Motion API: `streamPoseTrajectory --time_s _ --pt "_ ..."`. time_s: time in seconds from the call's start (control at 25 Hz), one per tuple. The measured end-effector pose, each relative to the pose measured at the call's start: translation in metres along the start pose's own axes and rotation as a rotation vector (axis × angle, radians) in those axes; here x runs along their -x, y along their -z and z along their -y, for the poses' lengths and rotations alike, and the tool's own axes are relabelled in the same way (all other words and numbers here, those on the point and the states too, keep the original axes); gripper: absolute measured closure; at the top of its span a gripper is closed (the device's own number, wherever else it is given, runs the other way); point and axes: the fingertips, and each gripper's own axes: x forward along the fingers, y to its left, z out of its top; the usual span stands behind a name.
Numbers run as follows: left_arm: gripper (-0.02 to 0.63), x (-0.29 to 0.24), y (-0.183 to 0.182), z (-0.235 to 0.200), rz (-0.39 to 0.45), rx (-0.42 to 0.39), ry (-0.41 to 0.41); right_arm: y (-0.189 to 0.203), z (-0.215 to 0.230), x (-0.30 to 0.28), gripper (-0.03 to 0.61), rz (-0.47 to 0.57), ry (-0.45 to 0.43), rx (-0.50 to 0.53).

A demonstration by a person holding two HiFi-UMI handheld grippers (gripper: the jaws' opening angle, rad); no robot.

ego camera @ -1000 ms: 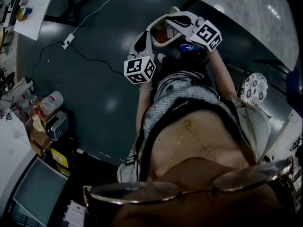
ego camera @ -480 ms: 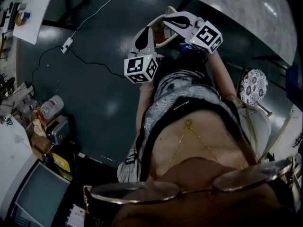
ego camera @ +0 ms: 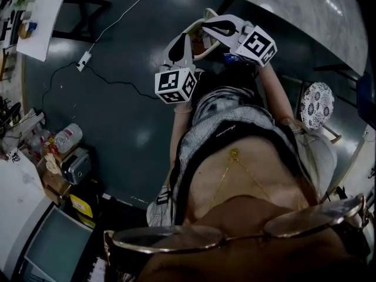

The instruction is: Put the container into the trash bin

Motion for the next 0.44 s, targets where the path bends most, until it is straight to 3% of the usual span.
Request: streamPoseTrajectory --time_s 0.44 --pt "0.614 -0.0087 0.0 0.0017 -0.01 -0.007 0.023 0.0043 0.0051 -0.0017 0.554 -0.021 0.001 0.009"
